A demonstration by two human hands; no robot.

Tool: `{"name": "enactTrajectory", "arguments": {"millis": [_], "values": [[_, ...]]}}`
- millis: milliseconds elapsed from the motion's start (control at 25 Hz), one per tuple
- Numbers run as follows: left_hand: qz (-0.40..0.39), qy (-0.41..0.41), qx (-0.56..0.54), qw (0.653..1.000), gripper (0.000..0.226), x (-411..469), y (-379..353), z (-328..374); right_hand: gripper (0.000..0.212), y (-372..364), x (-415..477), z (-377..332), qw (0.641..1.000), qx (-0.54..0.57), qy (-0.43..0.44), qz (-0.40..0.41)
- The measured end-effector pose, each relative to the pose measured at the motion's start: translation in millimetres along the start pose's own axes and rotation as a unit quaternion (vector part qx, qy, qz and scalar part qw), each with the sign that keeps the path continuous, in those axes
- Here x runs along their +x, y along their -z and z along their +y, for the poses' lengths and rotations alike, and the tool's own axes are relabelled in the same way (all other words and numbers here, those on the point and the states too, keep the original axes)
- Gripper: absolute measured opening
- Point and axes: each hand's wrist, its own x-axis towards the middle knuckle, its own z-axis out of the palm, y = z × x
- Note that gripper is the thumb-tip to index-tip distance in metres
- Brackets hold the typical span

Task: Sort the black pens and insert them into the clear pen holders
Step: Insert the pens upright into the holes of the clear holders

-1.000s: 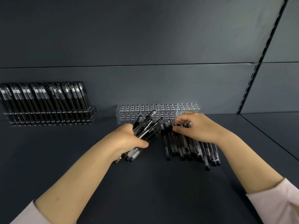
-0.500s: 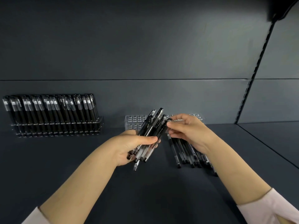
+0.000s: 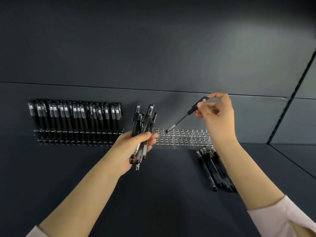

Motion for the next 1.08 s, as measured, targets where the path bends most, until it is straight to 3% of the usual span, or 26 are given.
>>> {"name": "enactTrajectory", "arguments": {"millis": [320, 760, 960, 1080], "values": [[0.002, -0.016, -0.027, 1.0, 0.014, 7.5, 10.6, -2.0, 0.024, -58.4, 15.7, 17.8, 0.983, -0.125, 0.119, -0.056], [0.034, -0.043, -0.089, 0.995, 0.011, 11.3, 9.2, -4.6, 0.02, -76.7, 27.9, 20.5, 0.961, -0.195, 0.177, -0.078], [0.023, -0.051, -0.062, 0.997, 0.017, 9.5, 8.6, -4.7, 0.019, -86.1, 26.2, 43.6, 0.937, -0.26, 0.178, -0.15], [0.016, -0.063, -0.045, 0.997, 0.018, 10.1, 8.9, -4.3, 0.027, -83.5, 25.5, 45.3, 0.936, -0.258, 0.187, -0.149]]}}
